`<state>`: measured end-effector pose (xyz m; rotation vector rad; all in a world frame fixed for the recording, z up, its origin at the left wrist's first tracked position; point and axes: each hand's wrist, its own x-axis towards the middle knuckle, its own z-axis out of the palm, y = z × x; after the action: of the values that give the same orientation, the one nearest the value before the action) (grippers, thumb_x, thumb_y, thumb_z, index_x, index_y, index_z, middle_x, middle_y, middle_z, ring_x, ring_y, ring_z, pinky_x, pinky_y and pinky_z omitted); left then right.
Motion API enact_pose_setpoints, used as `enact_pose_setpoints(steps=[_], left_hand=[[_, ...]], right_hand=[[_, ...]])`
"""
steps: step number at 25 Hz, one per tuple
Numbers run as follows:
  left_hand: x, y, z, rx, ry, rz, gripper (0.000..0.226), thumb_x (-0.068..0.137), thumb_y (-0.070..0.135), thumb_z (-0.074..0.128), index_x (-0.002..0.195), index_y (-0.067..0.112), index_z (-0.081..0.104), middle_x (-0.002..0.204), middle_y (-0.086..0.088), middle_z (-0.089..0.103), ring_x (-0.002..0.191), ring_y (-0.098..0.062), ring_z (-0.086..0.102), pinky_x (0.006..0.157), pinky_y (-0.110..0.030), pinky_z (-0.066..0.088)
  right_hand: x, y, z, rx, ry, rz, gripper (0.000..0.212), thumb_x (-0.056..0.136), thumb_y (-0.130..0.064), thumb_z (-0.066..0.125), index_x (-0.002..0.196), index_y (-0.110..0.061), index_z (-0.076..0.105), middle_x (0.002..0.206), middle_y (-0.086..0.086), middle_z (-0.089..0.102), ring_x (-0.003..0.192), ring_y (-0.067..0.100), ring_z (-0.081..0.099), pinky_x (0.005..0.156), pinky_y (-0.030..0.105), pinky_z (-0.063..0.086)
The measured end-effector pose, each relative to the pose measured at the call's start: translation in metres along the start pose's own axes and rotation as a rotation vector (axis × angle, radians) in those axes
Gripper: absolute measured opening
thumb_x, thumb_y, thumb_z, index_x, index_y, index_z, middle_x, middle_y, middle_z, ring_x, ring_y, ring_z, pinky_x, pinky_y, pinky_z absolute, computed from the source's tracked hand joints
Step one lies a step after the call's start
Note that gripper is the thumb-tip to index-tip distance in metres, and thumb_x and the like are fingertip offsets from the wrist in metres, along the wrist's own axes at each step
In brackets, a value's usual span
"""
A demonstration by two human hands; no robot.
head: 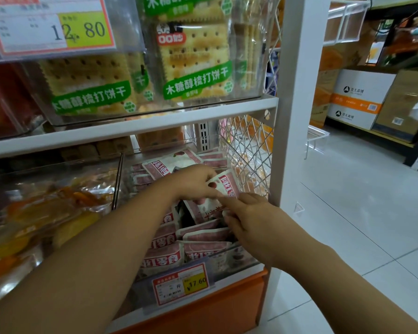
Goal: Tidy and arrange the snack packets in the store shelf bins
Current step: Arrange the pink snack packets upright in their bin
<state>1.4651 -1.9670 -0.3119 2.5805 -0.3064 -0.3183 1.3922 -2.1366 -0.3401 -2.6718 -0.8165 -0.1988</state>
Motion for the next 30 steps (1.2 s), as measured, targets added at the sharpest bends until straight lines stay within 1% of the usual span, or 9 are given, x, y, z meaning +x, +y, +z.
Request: enact_pose_setpoints(steps=[2,6,11,15,18,21,23,26,30], left_hand=[[-0.011,-0.008,-0.005,-0.135,0.031,-0.018,0.008,0.088,0.014,0.064,0.093,0.016,0.057,0.082,0.003,0.061,0.058,-0.012,0.061,0.050,-0.017,0.047],[-0.032,-0.016,-0.001,-0.239,0.217,-0.011,0.017,0.088,0.009,0.062,0.097,0.020,0.052,0.101,-0.001,0.062,0.061,-0.013,0.061,0.052,-0.023,0.050],[-0.049,-0.013,0.002,-0.264,0.567,0.016,0.022,0.089,0.015,0.062,0.077,0.024,0.045,0.091,-0.008,0.064,0.068,-0.025,0.065,0.066,-0.043,0.056],[-0.051,-0.011,0.002,-0.538,0.709,-0.046,0.016,0.092,0.011,0.056,0.084,0.019,0.045,0.096,0.003,0.062,0.072,-0.005,0.059,0.051,-0.016,0.049],[-0.049,-0.009,0.008,-0.728,0.689,-0.034,0.018,0.093,0.006,0.054,0.104,0.019,0.048,0.097,0.011,0.062,0.083,0.003,0.057,0.060,-0.013,0.047],[-0.045,-0.009,0.024,-0.788,0.569,-0.008,0.030,0.091,-0.001,0.052,0.108,0.023,0.054,0.100,0.006,0.066,0.088,-0.002,0.062,0.070,-0.021,0.051],[-0.042,-0.007,0.035,-0.748,0.479,0.005,0.031,0.089,-0.007,0.051,0.104,0.020,0.058,0.099,0.000,0.066,0.087,-0.007,0.061,0.075,-0.024,0.050],[-0.043,-0.003,0.037,-0.697,0.343,0.045,0.030,0.089,-0.008,0.053,0.096,0.021,0.056,0.091,0.004,0.059,0.089,-0.010,0.056,0.078,-0.017,0.046],[-0.053,-0.006,0.019,-0.688,0.171,0.062,0.041,0.085,-0.015,0.049,0.093,0.023,0.063,0.100,-0.002,0.065,0.098,-0.016,0.061,0.086,-0.023,0.049]], right_hand=[[-0.001,-0.001,-0.002,-0.029,-0.028,-0.022,0.040,0.100,-0.037,0.026,0.137,-0.031,0.040,0.131,-0.004,0.048,0.122,0.016,0.040,0.099,0.031,0.040],[-0.001,-0.003,-0.003,-0.030,-0.054,0.004,0.039,0.099,-0.039,0.026,0.134,-0.033,0.043,0.129,-0.005,0.048,0.120,0.016,0.040,0.099,0.032,0.041],[0.002,-0.002,0.000,-0.070,-0.088,0.019,0.040,0.098,-0.042,0.026,0.125,-0.031,0.053,0.127,-0.007,0.054,0.126,0.015,0.035,0.103,0.035,0.038],[0.003,-0.003,0.000,-0.038,-0.148,0.041,0.039,0.098,-0.043,0.027,0.123,-0.030,0.055,0.128,-0.006,0.055,0.136,0.016,0.027,0.108,0.037,0.033],[0.004,-0.001,0.000,0.042,-0.092,0.038,0.035,0.097,-0.044,0.031,0.118,-0.024,0.052,0.107,-0.004,0.059,0.110,0.015,0.049,0.090,0.031,0.044],[0.004,0.000,0.006,0.213,-0.011,0.082,0.064,0.096,-0.046,0.035,0.146,-0.026,0.000,0.097,0.001,0.063,0.084,0.018,0.060,0.077,0.035,0.050],[0.003,0.002,0.009,0.231,0.020,0.099,0.077,0.096,-0.044,0.036,0.143,-0.029,-0.023,0.092,0.001,0.064,0.076,0.018,0.060,0.073,0.039,0.051],[0.004,0.004,0.011,0.197,0.036,0.089,0.072,0.095,-0.040,0.040,0.144,-0.036,-0.013,0.096,0.001,0.065,0.078,0.019,0.060,0.073,0.039,0.051],[0.004,0.002,0.004,0.182,0.103,0.084,0.032,0.096,-0.030,0.039,0.126,-0.031,0.027,0.088,0.001,0.066,0.074,0.022,0.060,0.064,0.037,0.050]])
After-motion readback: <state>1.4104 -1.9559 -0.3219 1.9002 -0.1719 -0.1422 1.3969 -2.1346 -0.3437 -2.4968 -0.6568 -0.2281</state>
